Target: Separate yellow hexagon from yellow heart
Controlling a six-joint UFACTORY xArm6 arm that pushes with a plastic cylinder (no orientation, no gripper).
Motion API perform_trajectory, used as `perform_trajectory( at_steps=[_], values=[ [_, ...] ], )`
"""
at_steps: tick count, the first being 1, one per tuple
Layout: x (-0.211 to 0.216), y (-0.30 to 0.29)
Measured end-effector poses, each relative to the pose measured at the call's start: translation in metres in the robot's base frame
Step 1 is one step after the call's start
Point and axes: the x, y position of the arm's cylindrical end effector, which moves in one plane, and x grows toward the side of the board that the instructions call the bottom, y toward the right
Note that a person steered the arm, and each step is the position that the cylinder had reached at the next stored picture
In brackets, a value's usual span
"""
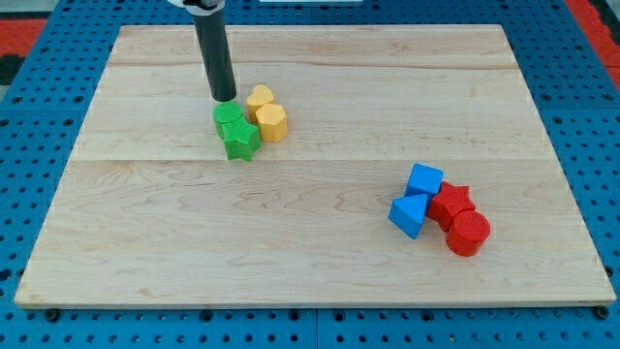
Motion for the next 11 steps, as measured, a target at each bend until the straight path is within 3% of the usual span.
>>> perform_trajectory(
  at_steps=[4,7,9,11],
  values=[
    [0.003,0.002],
    [0.028,0.065],
    [0.037,0.063],
    [0.096,0.057]
  ],
)
